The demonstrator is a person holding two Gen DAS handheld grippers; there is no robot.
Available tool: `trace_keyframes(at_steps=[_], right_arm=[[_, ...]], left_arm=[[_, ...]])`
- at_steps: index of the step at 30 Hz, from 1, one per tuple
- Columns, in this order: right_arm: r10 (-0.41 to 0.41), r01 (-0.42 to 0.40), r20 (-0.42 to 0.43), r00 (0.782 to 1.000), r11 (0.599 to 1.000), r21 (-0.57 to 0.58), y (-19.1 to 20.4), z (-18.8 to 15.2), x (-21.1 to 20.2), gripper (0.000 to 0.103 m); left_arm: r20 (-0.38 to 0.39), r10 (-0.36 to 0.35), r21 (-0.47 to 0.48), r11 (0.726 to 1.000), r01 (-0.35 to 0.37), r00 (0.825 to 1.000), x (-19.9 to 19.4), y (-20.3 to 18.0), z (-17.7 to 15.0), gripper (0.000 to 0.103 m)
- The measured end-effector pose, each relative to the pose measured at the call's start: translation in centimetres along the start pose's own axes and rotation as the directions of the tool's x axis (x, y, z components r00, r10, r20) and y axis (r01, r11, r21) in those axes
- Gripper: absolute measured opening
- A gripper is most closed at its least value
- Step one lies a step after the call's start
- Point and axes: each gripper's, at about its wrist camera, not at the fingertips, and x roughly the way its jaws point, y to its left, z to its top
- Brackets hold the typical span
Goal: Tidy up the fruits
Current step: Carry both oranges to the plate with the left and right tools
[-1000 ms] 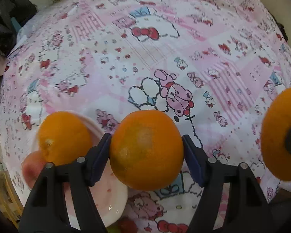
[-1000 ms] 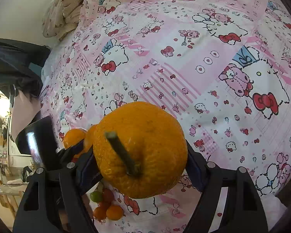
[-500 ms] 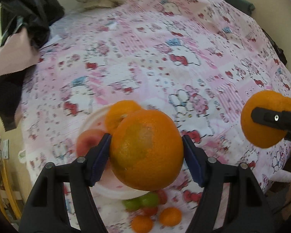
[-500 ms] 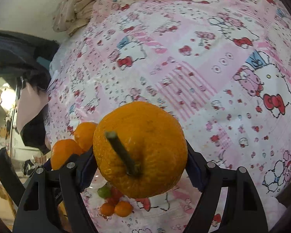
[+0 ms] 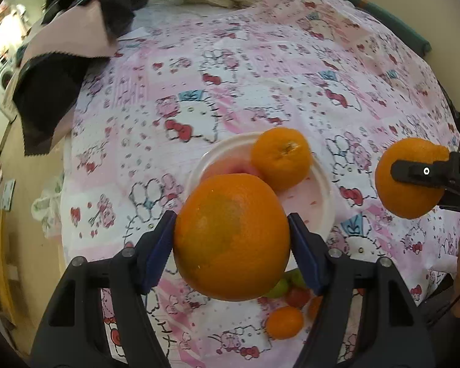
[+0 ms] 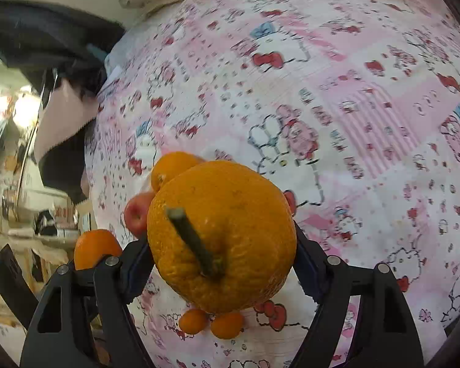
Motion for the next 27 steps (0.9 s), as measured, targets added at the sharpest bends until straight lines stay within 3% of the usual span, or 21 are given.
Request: trace_keyframes(at_steps=[5,8,16,21,27], right_arm=[[-0.010,0.008,-0.025,1.000,0.999,-0.054,1.3,-0.6,1.2,0.081],[-0.014,0.010,-0.048,0.999,0.997,-0.079,1.9,-0.8,2.2,0.081],[-0.024,0.004,-0.111,0.994,0.984,-0.176,4.8,-1.3,5.8,0.081],[-0.012,-0.013,-0.142,0.990,0.985,-0.171,5.2,-0.6,7.4,0.082],[-0.066,0.036,-0.177,0.982,0.985,-0.168,5.4,-0.4,9.4,0.082]], left_arm=[[0.061,-0.050,-0.060,0.997,0.054,0.997,0.1,2.0,-1.6,0.069],[0.037,-0.068,-0.100,0.992,0.071,0.997,1.3,2.6,-2.4,0.069],[0.020,-0.128,-0.019,0.992,0.128,0.992,3.1,0.0,-2.4,0.069],[-0.010,-0.120,0.018,0.993,0.121,0.993,4.4,-1.5,-2.4,0.069],[-0.023,-0.111,0.052,0.992,0.112,0.994,5.5,-2.4,-2.6,0.069]])
